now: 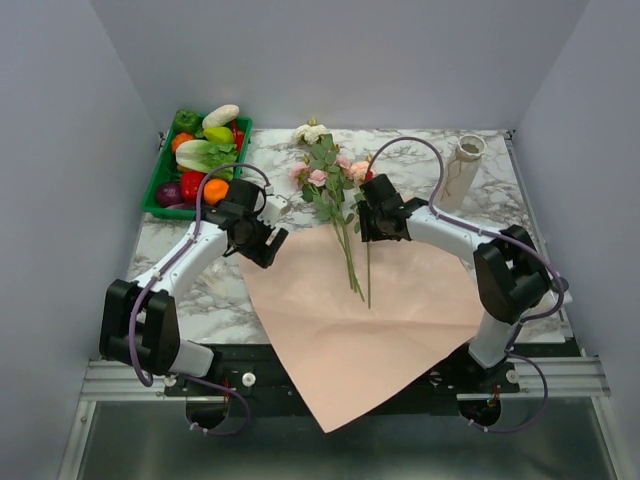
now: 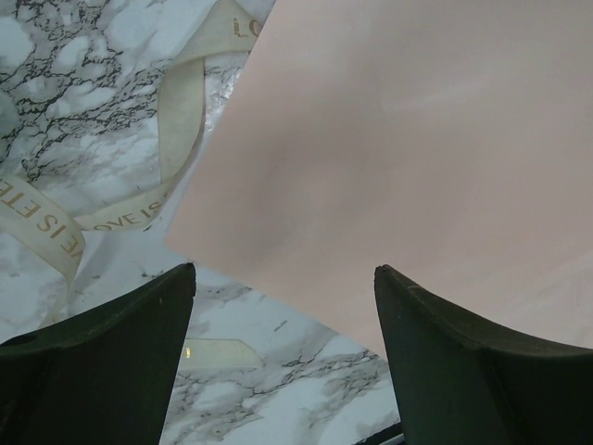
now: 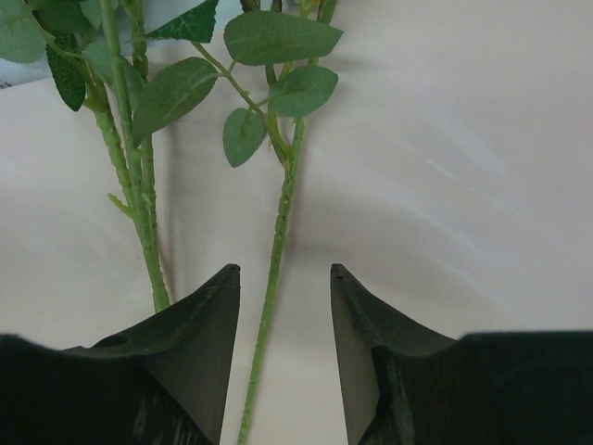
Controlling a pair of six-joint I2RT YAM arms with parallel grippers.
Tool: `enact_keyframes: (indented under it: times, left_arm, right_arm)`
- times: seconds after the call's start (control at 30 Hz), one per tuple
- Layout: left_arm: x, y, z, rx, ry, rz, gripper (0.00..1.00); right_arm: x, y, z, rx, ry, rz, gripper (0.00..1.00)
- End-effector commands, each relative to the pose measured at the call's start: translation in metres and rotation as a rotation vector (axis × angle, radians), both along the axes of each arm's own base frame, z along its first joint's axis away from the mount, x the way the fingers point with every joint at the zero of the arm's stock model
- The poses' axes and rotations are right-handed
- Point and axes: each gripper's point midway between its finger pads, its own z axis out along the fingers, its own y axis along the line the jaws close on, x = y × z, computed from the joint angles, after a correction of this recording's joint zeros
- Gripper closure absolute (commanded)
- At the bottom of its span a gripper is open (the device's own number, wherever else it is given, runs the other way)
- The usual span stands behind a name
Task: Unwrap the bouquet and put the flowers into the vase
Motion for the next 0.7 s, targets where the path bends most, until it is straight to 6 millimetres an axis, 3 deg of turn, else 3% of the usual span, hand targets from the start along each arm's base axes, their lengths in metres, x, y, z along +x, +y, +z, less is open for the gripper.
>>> enact_keyframes:
  times: [0.0,0.33,0.53,0.67]
  left_arm:
    - [0.015,0.009,-0.006,0.055,-0.057,0.015,0.14]
    - [0.003,0.009,-0.003,0.035,-0.072,0.001,0.14]
    - [-0.006,0.009,-0.013,0.027,-0.057,-0.017,0.14]
    - [0.0,0.009,-0.022,0.044,-0.04,-0.007,0.14]
  right_arm:
    - [0.014,0.01,-0.007,0.01,-0.033,-0.023,0.51]
    - [0.019,0.0,-0.039,-0.071,-0.033,-0.064,0.58]
    - [0.021,0.002,-0.047,-0.058,-0.043,-0.074,0.72]
    - [0.021,0.006,-0.046,-0.058,-0.055,-0.082,0.93]
